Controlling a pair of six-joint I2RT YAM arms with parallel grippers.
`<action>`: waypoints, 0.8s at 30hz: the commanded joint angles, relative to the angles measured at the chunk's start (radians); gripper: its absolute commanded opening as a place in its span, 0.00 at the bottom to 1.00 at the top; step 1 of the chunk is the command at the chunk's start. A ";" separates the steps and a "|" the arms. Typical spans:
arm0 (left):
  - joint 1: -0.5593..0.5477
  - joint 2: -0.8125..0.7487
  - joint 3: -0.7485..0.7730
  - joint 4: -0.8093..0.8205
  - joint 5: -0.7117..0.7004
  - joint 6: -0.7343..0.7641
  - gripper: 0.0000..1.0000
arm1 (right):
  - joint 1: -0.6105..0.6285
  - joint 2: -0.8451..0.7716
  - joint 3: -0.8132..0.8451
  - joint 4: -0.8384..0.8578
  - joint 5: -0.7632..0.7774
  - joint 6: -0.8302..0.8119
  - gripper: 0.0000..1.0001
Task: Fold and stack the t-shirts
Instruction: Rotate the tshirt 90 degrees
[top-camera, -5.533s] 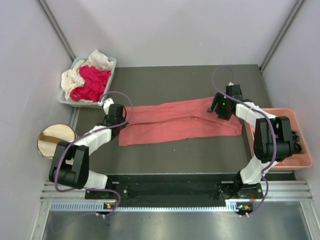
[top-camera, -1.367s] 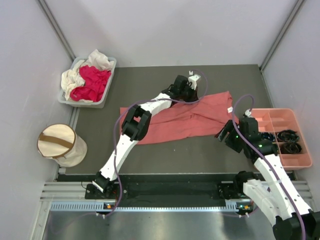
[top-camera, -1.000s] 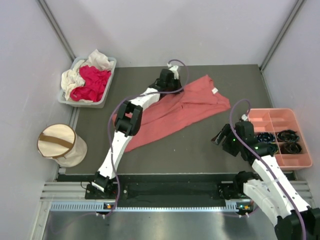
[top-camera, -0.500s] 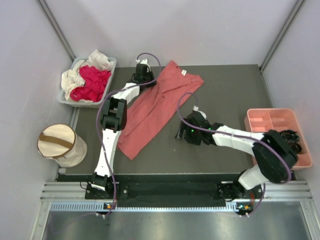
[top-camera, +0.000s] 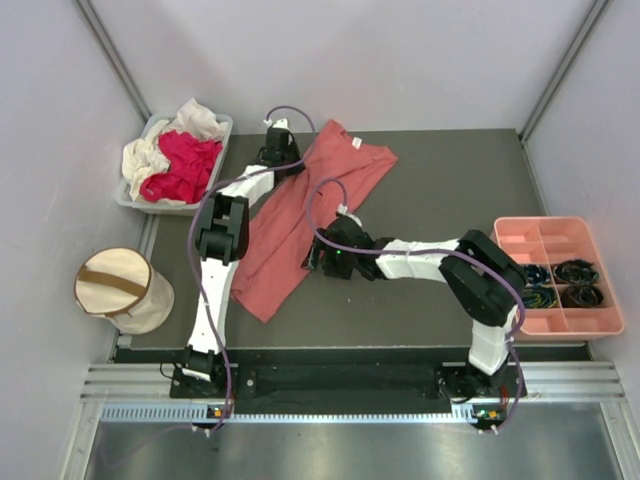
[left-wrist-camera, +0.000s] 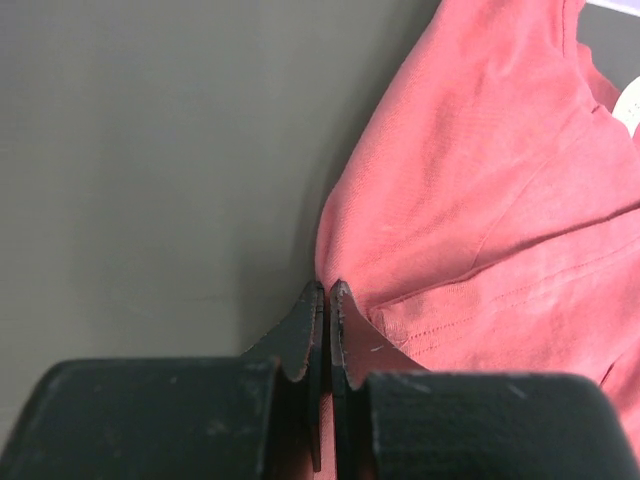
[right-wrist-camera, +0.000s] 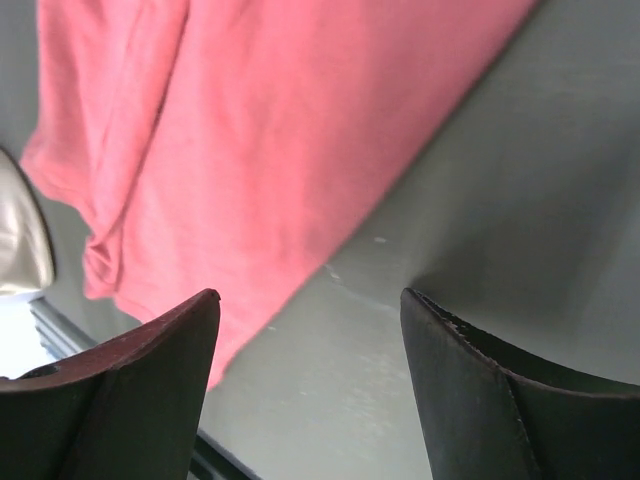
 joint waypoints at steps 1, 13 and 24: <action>0.039 -0.061 -0.044 -0.075 -0.091 0.024 0.00 | 0.027 0.063 0.049 0.006 0.008 0.042 0.73; 0.045 -0.098 -0.106 -0.075 -0.125 0.028 0.00 | 0.021 0.170 0.119 -0.030 0.073 0.050 0.40; 0.050 -0.113 -0.155 -0.074 -0.119 0.019 0.00 | -0.008 0.138 0.046 -0.076 0.114 0.060 0.00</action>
